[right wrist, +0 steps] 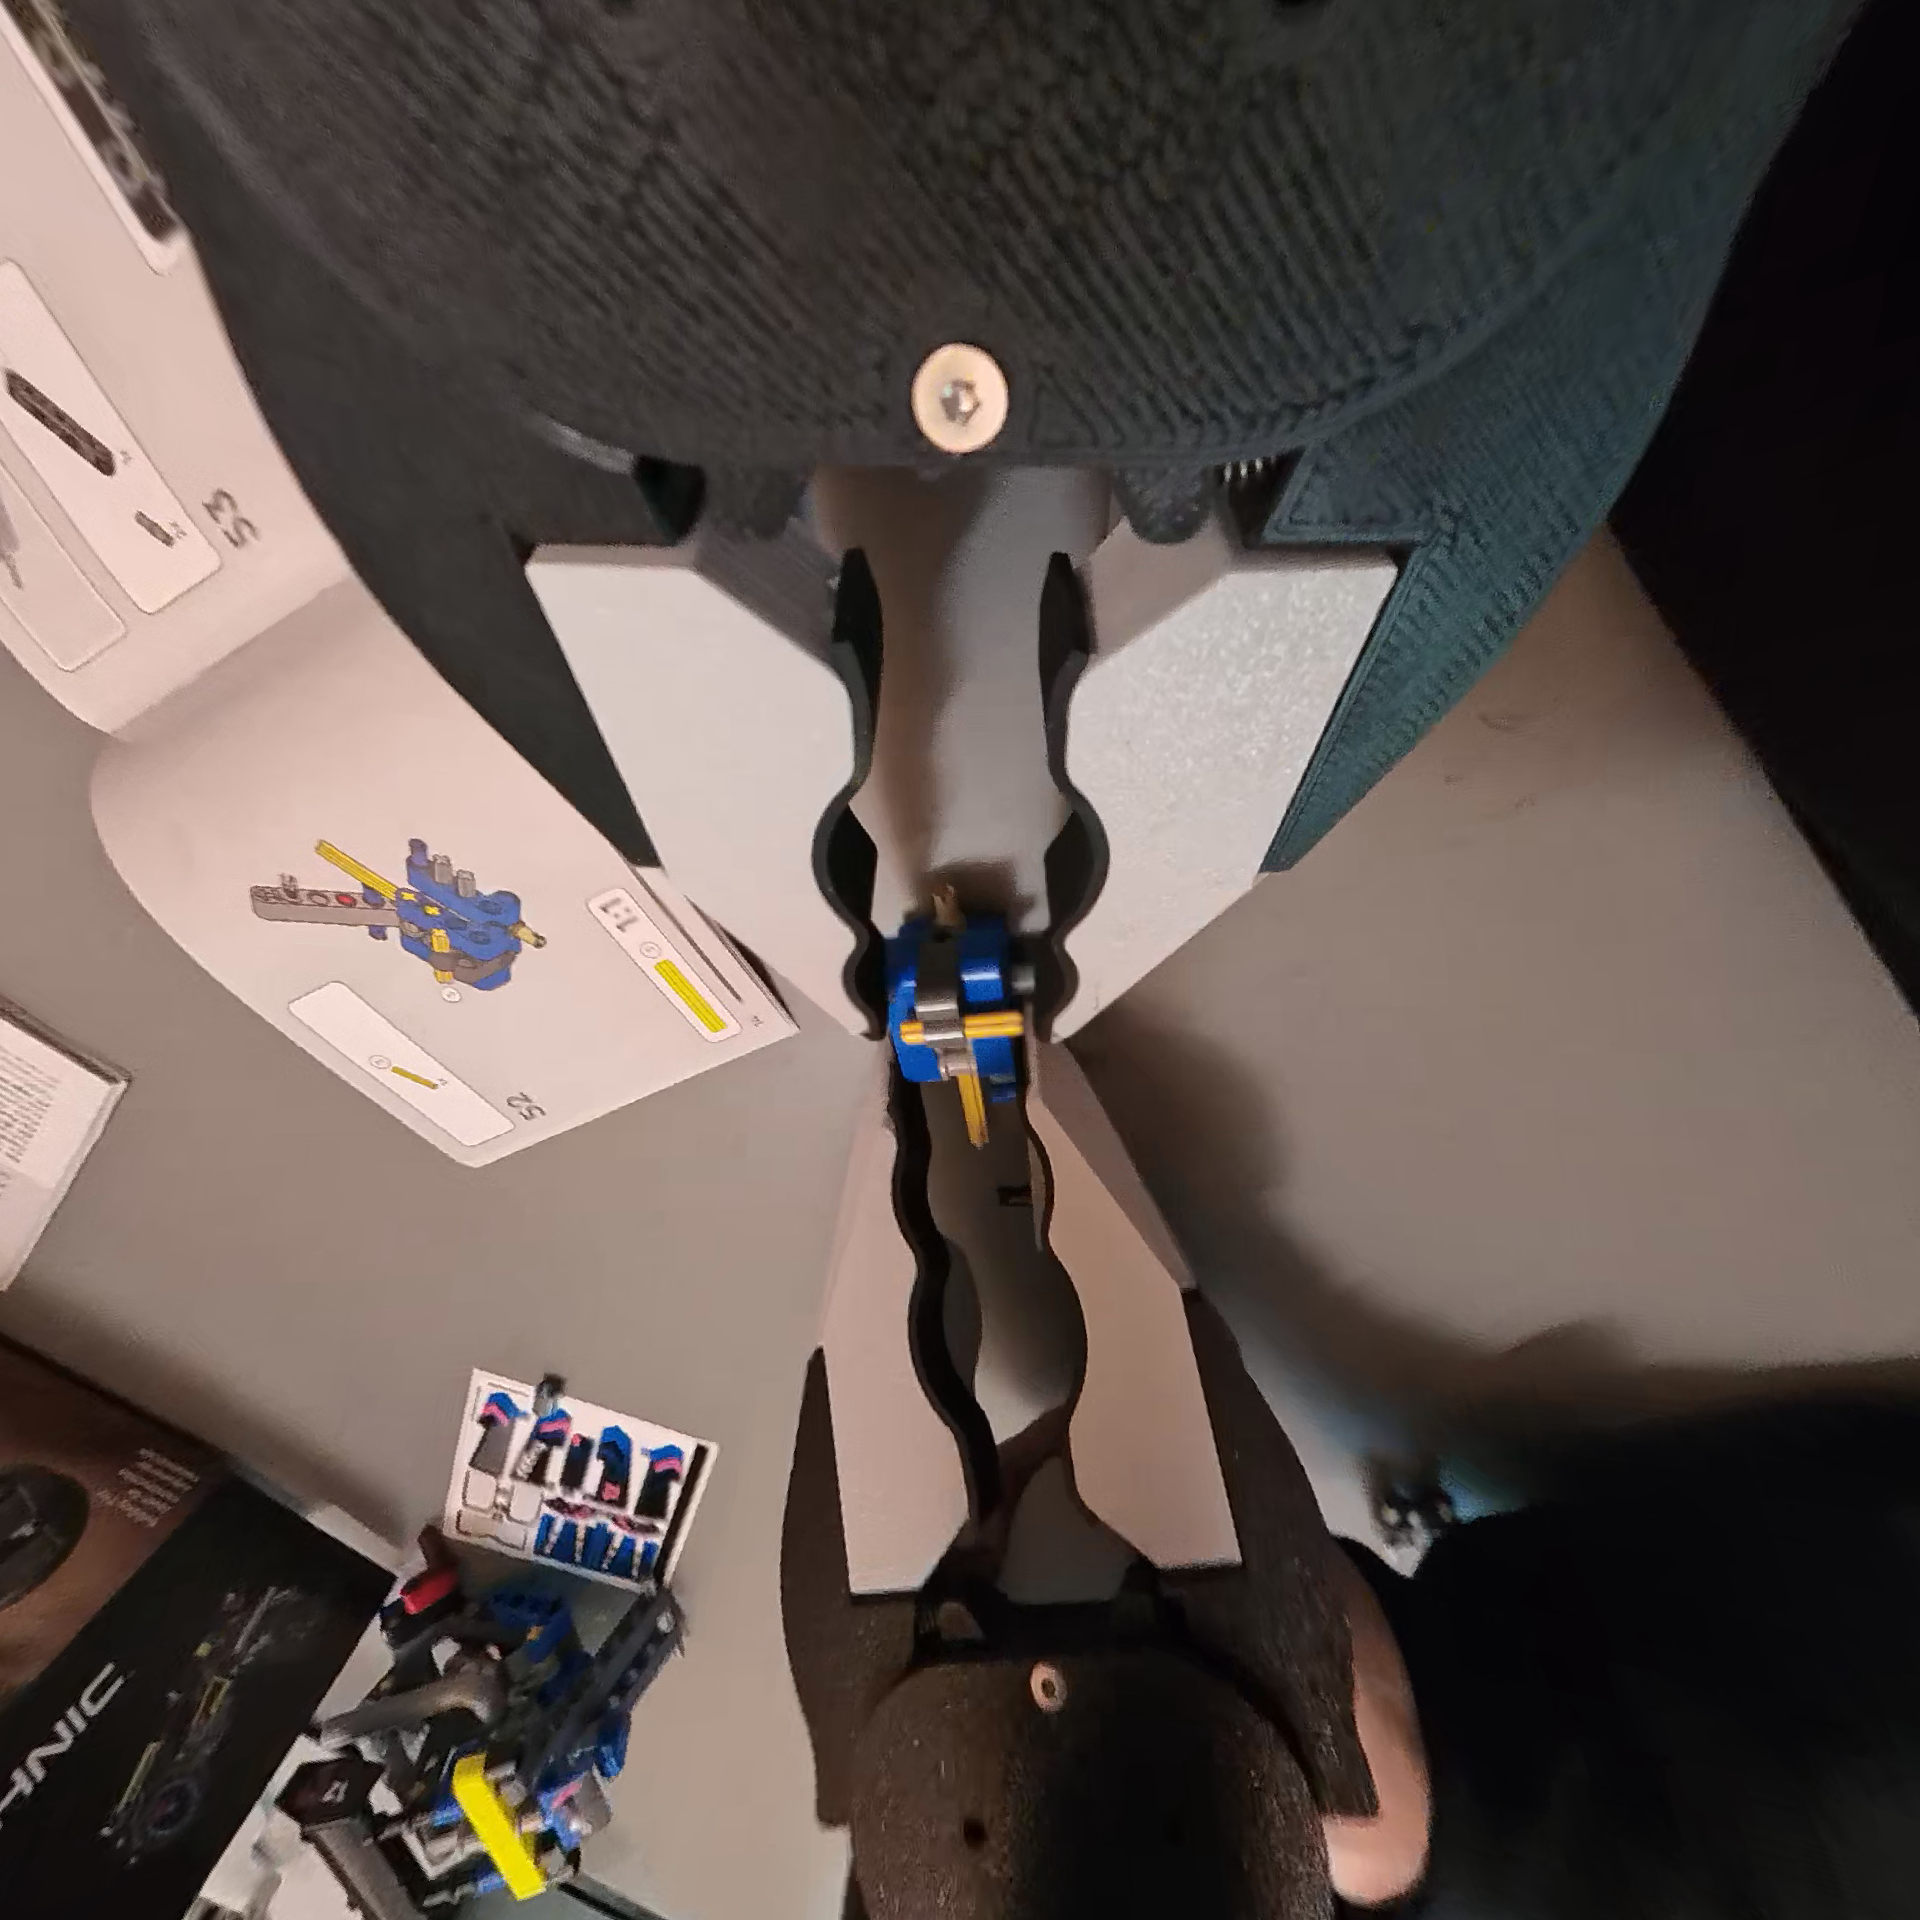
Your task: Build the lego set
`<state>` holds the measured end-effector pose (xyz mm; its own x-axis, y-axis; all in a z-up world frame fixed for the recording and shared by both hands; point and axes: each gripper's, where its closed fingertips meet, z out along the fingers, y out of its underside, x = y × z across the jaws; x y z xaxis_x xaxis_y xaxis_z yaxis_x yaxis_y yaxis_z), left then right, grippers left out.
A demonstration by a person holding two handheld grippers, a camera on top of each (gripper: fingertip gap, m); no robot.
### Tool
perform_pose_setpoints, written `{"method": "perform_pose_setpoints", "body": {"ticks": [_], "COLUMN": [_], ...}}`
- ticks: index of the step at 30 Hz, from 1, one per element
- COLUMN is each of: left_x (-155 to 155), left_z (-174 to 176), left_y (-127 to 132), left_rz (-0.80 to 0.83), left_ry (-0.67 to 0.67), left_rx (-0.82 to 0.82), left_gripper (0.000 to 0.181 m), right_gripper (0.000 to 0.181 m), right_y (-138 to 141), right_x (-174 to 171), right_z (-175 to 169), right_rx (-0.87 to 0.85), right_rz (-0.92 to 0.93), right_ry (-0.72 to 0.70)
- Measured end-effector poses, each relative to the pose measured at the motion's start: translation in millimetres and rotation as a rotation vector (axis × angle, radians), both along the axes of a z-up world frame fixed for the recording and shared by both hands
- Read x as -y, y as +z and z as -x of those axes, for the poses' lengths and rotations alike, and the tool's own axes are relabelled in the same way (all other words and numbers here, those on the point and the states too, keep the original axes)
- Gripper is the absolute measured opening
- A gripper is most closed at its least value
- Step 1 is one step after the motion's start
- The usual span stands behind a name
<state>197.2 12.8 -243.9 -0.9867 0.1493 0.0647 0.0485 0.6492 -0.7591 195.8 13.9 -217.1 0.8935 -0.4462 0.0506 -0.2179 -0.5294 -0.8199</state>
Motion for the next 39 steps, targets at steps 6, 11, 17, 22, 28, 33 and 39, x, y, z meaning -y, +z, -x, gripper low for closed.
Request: {"method": "perform_pose_setpoints", "body": {"ticks": [6,11,17,22,28,33,39], "left_x": [2.3,2.8,3.1,3.3,3.1,2.7,2.6], "left_z": [4.8,4.1,4.4,3.9,4.5,4.4,4.2], "left_y": [0.0,-0.1,-0.2,-0.2,-0.3,-0.4,-0.4], "left_rz": [-0.005,0.003,0.002,0.005,0.004,0.007,0.008], "left_ry": [-0.005,0.003,0.008,0.009,0.007,0.004,0.004], "left_rx": [0.005,-0.005,-0.007,0.0,-0.005,-0.006,-0.003], "left_gripper": [0.023,0.023,0.023,0.023,0.023,0.023,0.023], "right_gripper": [0.017,0.023,0.02,0.02,0.019,0.019,0.018], "right_y": [2.6,0.2,-2.3,-2.8,-3.1,-3.2,-3.4], "right_x": [1.1,2.9,3.0,3.2,3.0,2.8,3.0], "right_z": [-0.9,4.4,4.5,5.2,4.5,3.7,2.8], "right_rx": [-0.013,-0.03,0.015,0.024,0.001,0.002,0.0], "right_rz": [-0.052,-0.059,-0.075,-0.102,-0.107,-0.107,-0.113], "right_ry": [-0.037,-0.053,-0.075,-0.079,-0.079,-0.084,-0.087]}}
